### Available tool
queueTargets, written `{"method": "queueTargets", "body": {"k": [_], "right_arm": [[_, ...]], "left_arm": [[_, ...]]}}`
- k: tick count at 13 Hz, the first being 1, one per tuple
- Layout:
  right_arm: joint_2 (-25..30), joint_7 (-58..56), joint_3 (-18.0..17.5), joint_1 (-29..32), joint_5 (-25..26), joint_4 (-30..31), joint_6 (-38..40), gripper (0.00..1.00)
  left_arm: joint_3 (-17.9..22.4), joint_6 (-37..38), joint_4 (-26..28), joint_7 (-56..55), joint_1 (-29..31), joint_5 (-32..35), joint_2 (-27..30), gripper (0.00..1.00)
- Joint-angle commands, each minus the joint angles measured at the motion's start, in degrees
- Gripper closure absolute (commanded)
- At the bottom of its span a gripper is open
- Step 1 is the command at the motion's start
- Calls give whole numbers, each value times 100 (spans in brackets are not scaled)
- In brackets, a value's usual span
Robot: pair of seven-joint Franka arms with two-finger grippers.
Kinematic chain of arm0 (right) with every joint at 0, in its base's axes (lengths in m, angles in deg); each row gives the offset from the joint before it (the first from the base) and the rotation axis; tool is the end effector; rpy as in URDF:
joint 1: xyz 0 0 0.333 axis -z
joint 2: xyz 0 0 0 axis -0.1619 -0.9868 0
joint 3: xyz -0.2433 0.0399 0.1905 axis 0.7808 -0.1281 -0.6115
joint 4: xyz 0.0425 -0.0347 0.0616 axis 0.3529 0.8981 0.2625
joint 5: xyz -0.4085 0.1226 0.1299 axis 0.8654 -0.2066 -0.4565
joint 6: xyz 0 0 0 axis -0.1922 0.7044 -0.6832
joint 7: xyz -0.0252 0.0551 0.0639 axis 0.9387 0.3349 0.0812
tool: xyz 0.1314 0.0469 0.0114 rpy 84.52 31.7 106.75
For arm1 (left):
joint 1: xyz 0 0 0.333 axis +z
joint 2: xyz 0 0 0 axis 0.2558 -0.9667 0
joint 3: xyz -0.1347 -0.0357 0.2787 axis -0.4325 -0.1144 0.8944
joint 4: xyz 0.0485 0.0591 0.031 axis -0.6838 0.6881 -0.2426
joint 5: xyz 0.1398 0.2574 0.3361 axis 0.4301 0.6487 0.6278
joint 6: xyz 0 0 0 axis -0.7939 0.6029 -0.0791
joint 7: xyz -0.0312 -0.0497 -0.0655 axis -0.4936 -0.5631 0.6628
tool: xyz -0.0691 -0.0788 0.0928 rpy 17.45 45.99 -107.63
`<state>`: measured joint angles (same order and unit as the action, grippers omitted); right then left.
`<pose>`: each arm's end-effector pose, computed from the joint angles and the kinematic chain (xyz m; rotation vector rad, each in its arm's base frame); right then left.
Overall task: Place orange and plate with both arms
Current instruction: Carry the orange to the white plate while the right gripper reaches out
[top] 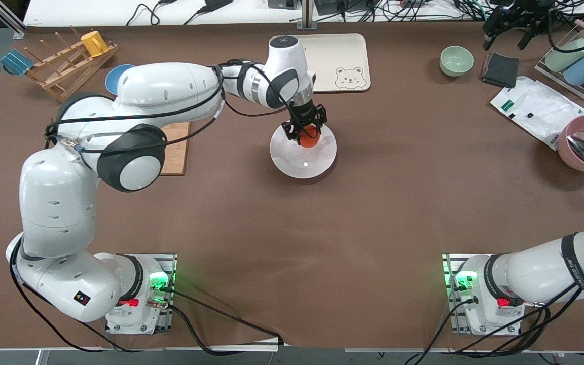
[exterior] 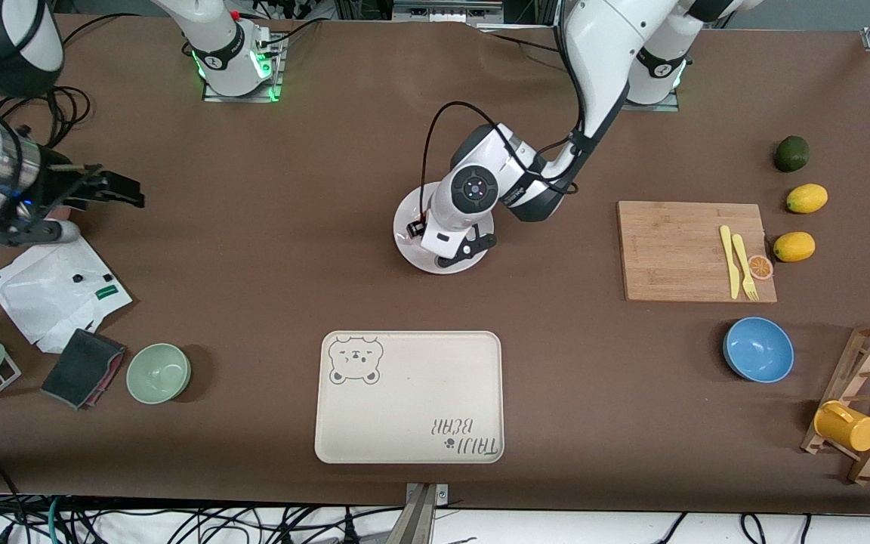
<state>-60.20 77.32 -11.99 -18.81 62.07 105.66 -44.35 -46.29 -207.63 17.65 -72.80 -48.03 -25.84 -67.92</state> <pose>0.6233 0.0389 0.4611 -3.0492 -0.0729 0.3475 0.5024 -0.5327 0.1533 2.8776 0.7064 -0.4725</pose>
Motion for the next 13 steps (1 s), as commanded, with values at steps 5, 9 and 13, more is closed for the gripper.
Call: {"method": "queueTargets", "body": {"k": [5, 9, 13], "right_arm": [[-898, -79, -97, -430, -1781, 743, -1029, 0], [-906, -245, -484, -466, -3108, 1660, -2323, 0], [-793, -931, -1035, -483, -4367, 2730, -3621, 0]], "left_arm": [[132, -70, -90, -57, -186, 427, -251, 60], [193, 481, -72, -66, -46, 603, -32, 0], [176, 1528, -117, 118, 419, 991, 635, 0]]}}
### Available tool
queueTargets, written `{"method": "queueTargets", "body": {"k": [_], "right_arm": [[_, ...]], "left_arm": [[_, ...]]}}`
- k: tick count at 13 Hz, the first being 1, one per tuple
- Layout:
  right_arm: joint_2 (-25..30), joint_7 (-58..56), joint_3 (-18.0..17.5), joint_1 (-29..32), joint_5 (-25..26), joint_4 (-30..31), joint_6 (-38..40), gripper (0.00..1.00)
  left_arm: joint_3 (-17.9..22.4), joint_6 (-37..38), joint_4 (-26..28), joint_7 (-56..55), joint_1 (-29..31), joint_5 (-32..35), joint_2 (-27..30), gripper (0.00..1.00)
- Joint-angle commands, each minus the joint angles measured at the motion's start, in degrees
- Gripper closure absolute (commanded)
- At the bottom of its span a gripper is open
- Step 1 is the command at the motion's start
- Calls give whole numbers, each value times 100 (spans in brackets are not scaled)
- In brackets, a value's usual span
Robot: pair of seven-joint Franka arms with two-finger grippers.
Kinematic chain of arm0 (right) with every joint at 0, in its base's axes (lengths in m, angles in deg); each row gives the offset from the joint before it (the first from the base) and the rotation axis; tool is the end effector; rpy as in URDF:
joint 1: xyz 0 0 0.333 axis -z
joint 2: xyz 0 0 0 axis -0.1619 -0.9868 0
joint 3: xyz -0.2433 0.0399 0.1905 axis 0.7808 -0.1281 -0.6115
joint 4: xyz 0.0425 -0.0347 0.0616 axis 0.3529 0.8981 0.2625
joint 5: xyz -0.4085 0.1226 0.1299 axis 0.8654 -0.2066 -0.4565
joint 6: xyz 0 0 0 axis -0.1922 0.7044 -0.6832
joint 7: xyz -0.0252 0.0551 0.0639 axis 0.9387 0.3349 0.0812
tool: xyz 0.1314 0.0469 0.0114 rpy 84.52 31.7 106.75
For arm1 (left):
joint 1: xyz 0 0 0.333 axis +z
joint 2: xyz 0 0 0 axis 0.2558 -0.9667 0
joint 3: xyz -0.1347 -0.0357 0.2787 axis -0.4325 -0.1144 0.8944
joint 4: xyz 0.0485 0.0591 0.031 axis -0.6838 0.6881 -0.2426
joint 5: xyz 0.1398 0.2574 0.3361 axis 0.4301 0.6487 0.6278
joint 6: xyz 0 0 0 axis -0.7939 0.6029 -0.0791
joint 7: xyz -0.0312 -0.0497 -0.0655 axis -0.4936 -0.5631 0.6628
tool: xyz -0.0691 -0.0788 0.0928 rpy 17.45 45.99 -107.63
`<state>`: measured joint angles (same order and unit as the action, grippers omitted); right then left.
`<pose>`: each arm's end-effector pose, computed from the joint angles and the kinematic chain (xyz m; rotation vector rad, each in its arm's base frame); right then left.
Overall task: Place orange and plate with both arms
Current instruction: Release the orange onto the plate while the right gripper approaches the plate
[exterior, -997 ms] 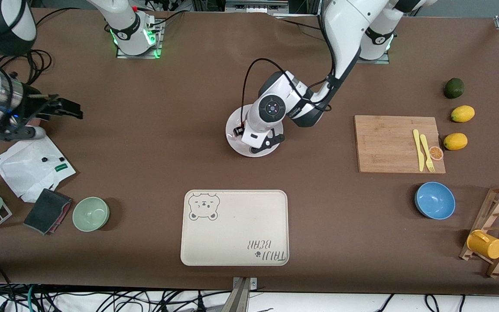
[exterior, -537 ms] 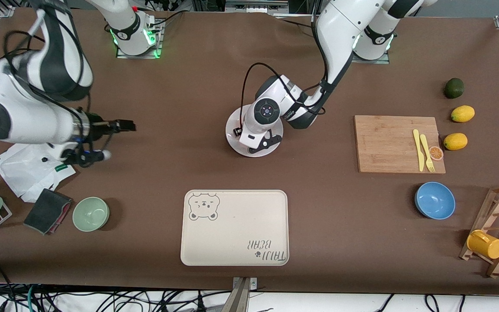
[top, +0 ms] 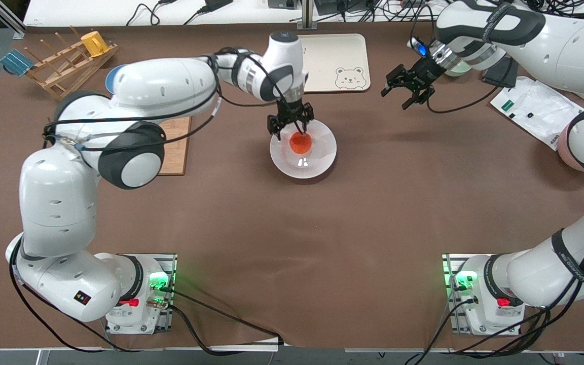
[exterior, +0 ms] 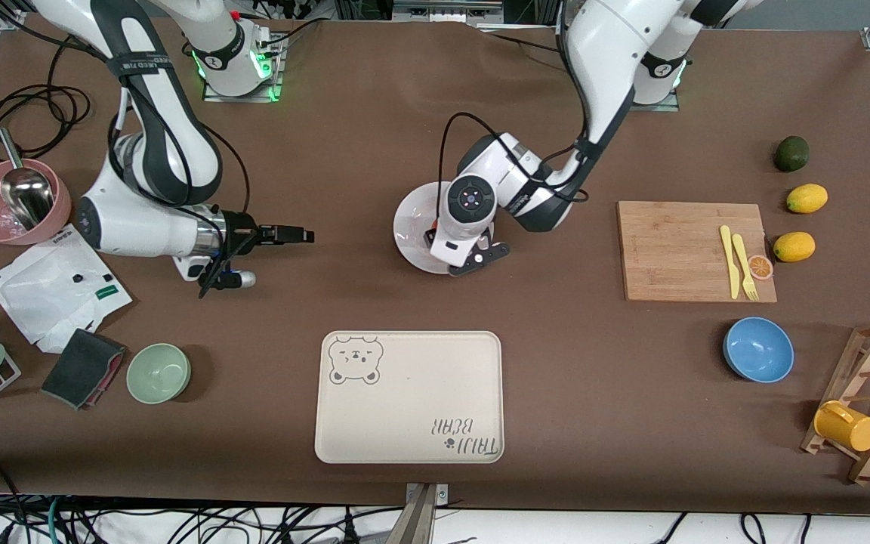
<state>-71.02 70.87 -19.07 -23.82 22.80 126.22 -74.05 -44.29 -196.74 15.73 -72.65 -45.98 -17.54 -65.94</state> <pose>0.5841 0.2052 0.2162 -2.5106 0.1250 0.3603 0.5323 -0.4843 0.1748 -3.0163 -0.6562 0.4354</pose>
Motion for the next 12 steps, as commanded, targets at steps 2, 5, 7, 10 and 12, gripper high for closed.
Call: {"method": "queueTargets", "body": {"k": [2, 5, 7, 10, 12], "right_arm": [[291, -873, -802, 18, -1352, 1168, -1408, 0], [54, -1797, -1190, 0, -2822, 1328, -1892, 0], [-314, -2368, -1498, 0, -3279, 1346, -2236, 0], [-842, -3755, -1639, -122, -4446, 1284, -2378, 0], [-1036, -4433, -1631, -289, -5238, 1171, -2378, 0]], "left_arm": [[-25, 931, 67, 602, 644, 161, 806, 0], [-33, 1345, 49, 1297, 1277, 161, 1255, 0], [-16, 1538, 40, 1981, 1655, 161, 1519, 0], [-25, 2048, 40, 3046, 2148, 161, 1906, 0], [-7, 2311, 40, 3652, 2281, 161, 2169, 0]]}}
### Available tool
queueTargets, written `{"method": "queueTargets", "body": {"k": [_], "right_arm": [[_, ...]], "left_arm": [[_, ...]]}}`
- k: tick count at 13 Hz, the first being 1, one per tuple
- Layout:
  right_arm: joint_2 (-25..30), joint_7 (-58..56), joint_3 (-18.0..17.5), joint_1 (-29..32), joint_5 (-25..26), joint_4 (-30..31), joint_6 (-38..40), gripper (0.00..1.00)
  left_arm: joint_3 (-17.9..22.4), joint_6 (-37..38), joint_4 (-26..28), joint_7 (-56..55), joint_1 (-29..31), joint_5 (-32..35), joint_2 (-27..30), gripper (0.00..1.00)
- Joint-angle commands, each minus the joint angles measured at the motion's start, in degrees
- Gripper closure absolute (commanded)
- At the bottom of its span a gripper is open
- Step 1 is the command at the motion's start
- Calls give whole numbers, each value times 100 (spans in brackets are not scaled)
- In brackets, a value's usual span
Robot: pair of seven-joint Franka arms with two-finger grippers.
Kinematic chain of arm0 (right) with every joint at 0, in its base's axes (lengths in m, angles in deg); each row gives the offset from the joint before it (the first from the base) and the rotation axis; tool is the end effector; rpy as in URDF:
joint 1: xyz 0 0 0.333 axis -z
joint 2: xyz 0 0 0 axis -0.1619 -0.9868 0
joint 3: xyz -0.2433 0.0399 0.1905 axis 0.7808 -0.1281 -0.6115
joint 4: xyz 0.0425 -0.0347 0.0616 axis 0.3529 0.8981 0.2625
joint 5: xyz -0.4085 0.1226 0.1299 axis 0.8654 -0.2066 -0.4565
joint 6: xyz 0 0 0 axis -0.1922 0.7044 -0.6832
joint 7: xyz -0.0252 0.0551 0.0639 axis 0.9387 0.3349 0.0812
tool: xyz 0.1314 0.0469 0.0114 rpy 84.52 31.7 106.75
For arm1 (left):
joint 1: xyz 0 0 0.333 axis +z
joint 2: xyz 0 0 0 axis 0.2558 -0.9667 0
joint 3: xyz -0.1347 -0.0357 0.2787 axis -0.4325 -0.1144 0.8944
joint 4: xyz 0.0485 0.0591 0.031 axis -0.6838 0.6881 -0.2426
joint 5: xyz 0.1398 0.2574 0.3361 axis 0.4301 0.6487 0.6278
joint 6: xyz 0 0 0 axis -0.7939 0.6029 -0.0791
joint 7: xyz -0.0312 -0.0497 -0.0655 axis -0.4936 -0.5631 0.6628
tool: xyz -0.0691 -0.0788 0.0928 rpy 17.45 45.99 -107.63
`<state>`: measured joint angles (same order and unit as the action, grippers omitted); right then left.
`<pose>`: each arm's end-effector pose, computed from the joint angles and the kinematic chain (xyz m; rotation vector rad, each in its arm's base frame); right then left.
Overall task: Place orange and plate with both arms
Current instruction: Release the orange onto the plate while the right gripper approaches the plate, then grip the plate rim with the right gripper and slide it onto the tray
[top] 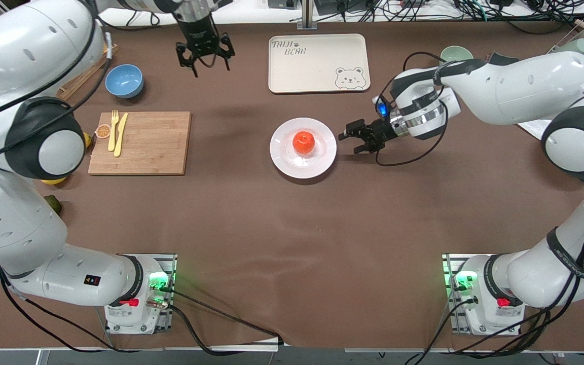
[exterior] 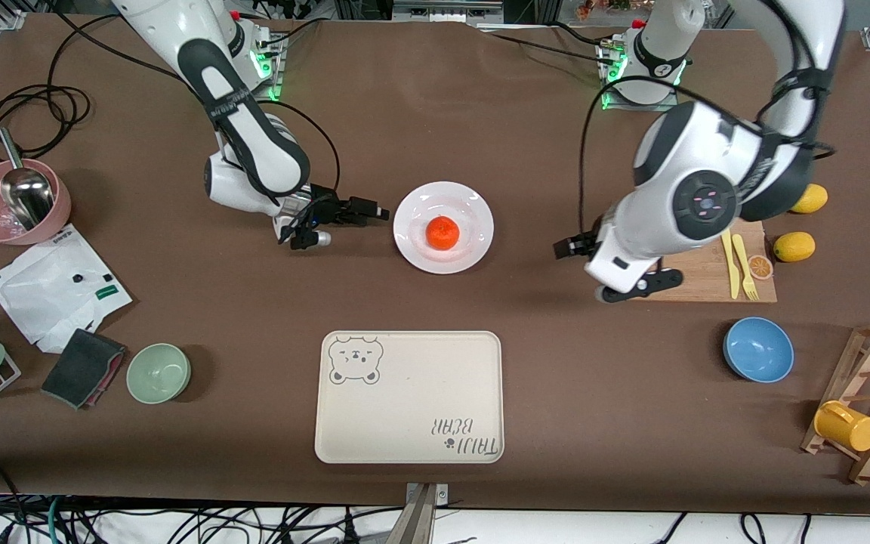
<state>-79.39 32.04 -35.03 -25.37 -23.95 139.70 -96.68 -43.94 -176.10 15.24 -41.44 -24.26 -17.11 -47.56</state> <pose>0.4448 0.3154 0.0701 -2.2433 0.1434 0.1395 0.6403 -0.2389 0.3811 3.0585 0.3234 -0.4165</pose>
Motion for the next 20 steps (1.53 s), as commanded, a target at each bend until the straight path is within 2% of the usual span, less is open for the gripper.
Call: {"method": "queueTargets", "body": {"k": [1, 5, 7, 9, 11, 13, 14, 15, 17, 20], "right_arm": [[-296, -649, -34, -187, -732, -300, -123, 0], [-428, -650, -34, -451, -795, -556, -317, 1], [-481, -667, -34, -460, -786, -609, -308, 9], [-551, -929, -34, -452, -760, -661, -273, 27], [-683, -1299, -26, -443, -751, -731, -255, 55], [-823, -1624, -26, -425, -733, -837, -255, 83], [-859, -1695, -26, -399, -733, -881, -255, 97], [-859, -1696, -26, -399, -733, -899, -255, 100], [-859, -1687, -17, -373, -733, -934, -247, 100], [-868, -1599, 9, -329, -759, -1153, -247, 100]], "left_arm": [[-50, 363, 89, 786, 257, 117, 480, 0], [-50, 1101, 89, 1964, 767, 117, 1148, 0], [-68, 1277, 81, 2788, 1118, 38, 1299, 0], [194, 1173, 168, 3344, 1138, 29, 1492, 0], [388, 910, 361, 3408, 1137, 12, 1615, 0], [616, -96, 1261, 3408, 1024, 29, 2157, 0], [792, -485, 1719, 3408, 762, 56, 2396, 0], [968, -576, 1924, 3408, 585, 47, 2494, 0], [1013, -577, 1917, 3416, 540, 56, 2495, 0], [1013, -463, 1541, 3434, 636, 73, 2180, 0]]}}
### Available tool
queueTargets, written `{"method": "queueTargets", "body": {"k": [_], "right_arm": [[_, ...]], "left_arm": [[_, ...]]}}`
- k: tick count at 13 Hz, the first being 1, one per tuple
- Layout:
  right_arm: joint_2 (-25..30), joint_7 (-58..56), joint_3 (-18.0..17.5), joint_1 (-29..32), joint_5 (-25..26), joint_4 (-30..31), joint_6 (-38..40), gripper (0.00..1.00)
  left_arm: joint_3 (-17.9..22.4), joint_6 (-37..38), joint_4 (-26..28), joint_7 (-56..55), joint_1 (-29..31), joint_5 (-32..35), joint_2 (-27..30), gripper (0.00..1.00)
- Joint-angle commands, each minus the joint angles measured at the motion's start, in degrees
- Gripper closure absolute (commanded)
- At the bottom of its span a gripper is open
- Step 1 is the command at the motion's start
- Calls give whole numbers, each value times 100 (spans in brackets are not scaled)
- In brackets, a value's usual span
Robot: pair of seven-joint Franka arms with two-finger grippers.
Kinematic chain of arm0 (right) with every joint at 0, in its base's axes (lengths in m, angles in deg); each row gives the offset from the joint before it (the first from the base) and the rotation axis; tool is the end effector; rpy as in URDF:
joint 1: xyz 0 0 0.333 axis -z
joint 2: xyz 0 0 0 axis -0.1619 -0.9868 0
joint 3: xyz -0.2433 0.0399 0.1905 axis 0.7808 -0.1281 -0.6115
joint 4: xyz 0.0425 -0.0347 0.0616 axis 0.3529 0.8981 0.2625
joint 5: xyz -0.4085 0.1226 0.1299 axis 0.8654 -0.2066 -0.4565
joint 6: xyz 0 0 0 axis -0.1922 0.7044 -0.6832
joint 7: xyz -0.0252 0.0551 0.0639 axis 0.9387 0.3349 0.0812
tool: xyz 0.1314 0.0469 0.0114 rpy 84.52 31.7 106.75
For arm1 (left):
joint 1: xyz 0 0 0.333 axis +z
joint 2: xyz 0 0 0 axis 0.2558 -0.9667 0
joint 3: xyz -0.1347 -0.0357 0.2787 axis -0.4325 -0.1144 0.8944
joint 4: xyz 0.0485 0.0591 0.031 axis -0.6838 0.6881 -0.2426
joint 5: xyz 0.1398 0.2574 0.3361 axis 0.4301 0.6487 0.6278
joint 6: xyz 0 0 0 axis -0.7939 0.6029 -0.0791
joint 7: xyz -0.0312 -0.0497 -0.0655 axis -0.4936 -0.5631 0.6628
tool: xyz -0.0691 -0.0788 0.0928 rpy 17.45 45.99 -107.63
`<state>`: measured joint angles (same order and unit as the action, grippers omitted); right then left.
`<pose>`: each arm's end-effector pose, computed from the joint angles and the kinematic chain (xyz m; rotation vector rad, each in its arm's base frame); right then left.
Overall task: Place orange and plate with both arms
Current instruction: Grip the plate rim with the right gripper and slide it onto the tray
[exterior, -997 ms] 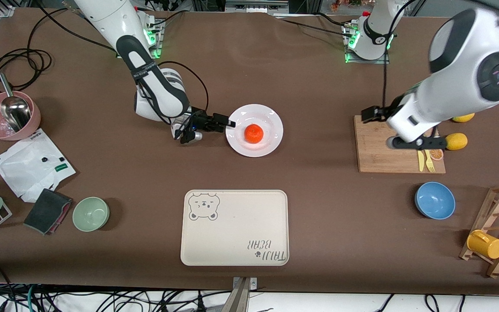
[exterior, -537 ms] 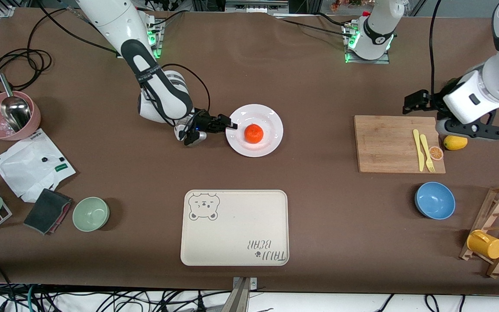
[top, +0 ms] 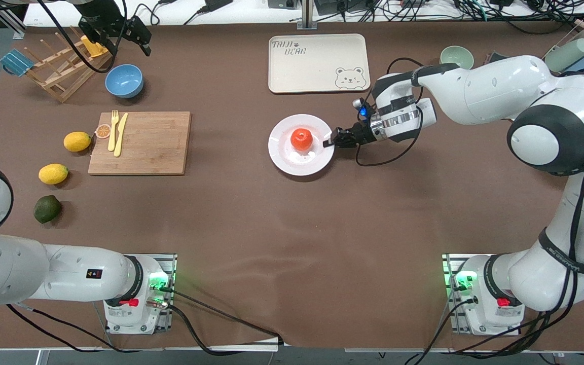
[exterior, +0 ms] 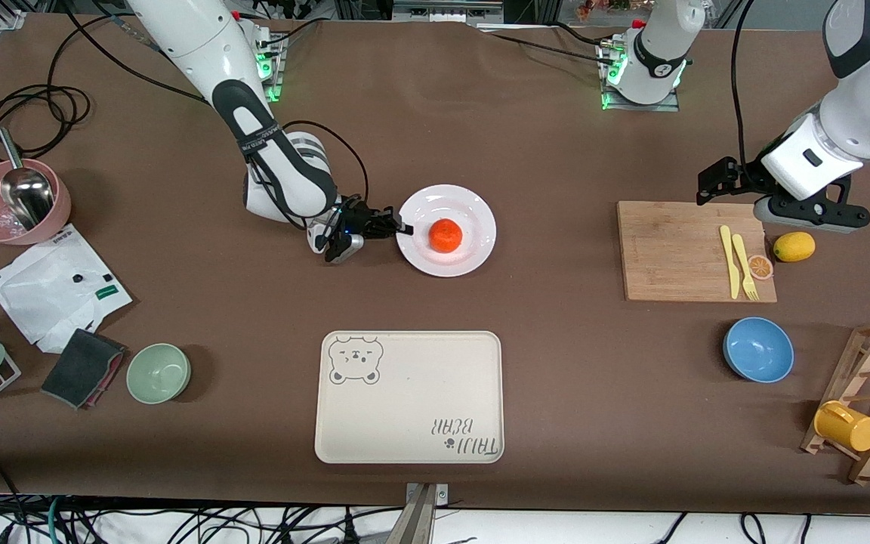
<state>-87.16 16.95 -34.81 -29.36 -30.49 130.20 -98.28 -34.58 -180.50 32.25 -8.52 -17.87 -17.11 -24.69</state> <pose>0.4664 0.3675 0.0520 -2.1889 -0.0639 -0.0255 0.5953 -0.0604 0.4863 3.0576 -0.1447 -0.0847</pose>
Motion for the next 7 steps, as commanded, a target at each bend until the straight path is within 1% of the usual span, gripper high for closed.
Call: {"method": "queueTargets", "body": {"k": [1, 4, 7], "right_arm": [[-82, 58, -21, 166, -105, -282, -78, 100], [-56, 620, -13, 237, -105, -563, -43, 100], [-82, 1148, -4, 351, -70, -1010, -43, 100]], "left_arm": [[86, -23, -205, 159, 93, 82, -162, 0], [86, -23, -206, 378, 357, 74, -171, 0], [86, -23, -206, 466, 612, 74, -180, 0]]}}
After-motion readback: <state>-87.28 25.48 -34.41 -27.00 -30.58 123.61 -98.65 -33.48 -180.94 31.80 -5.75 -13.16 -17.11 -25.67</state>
